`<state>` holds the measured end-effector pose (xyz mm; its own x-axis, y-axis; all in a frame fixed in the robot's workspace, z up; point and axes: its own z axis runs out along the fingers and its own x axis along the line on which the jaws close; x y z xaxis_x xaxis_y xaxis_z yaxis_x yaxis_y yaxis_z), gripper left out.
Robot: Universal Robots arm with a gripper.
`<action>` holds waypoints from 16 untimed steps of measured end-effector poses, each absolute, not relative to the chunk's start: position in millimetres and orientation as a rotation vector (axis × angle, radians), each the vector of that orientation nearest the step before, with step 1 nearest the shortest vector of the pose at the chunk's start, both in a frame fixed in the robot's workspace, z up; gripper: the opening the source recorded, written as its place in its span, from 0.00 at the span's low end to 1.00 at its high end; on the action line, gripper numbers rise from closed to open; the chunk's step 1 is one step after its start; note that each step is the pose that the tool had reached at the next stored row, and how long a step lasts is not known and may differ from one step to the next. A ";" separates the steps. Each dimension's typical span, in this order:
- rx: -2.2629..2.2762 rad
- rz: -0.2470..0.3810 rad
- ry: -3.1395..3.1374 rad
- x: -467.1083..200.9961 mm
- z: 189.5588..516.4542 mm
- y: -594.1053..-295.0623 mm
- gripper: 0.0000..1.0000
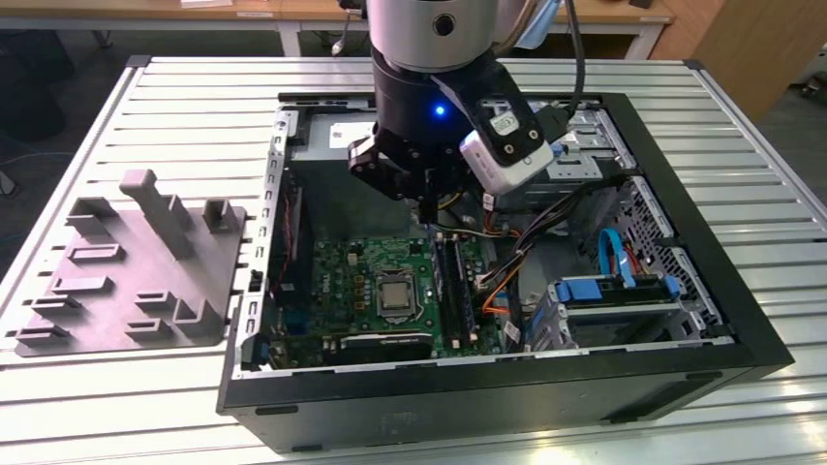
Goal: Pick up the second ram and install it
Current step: 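Insert the second ram into the second slot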
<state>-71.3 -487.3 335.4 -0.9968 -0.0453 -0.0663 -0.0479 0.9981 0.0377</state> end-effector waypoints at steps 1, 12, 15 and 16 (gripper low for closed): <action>-0.071 0.060 3.075 -71.2 335.4 -487.3 0.13; -0.052 0.060 3.075 -56.1 334.8 -485.3 0.13; -0.052 0.060 3.075 -54.0 333.8 -483.0 0.13; -0.052 0.060 3.075 -53.5 332.9 -481.8 0.13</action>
